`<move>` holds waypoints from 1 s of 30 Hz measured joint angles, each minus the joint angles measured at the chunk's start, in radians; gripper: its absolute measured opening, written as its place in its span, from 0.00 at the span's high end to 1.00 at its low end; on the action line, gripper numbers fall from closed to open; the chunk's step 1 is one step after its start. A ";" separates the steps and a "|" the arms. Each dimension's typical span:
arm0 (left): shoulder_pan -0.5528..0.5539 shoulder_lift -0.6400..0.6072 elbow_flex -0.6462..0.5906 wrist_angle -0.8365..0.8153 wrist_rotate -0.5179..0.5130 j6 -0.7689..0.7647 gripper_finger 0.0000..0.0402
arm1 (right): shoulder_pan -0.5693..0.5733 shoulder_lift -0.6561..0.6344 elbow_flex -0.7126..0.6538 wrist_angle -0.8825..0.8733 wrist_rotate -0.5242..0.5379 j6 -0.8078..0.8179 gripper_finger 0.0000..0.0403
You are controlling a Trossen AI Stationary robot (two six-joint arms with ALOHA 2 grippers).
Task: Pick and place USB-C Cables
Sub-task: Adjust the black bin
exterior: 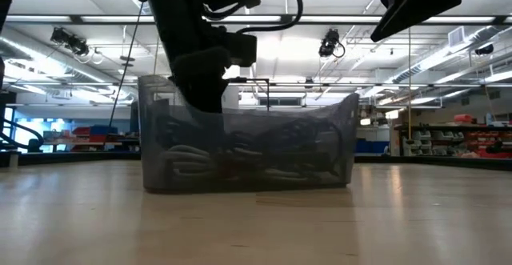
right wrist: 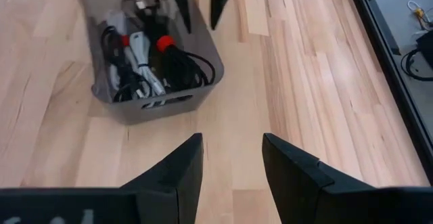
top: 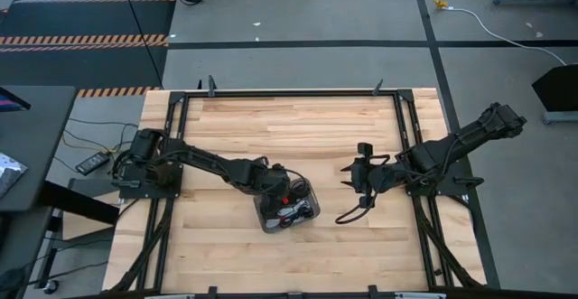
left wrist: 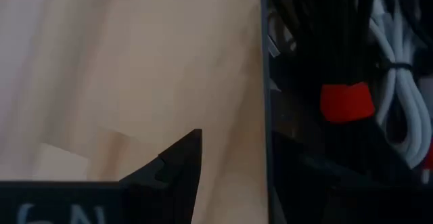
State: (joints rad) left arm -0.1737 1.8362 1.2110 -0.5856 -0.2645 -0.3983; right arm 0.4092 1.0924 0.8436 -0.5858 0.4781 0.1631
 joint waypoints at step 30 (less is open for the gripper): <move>0.174 0.013 0.000 0.184 -0.043 0.178 0.57 | 0.000 0.000 0.000 -0.006 0.000 0.000 0.60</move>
State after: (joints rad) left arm -0.0001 1.8497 1.2110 -0.4015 -0.3077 -0.2207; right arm 0.4095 1.0924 0.8436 -0.5922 0.4778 0.1627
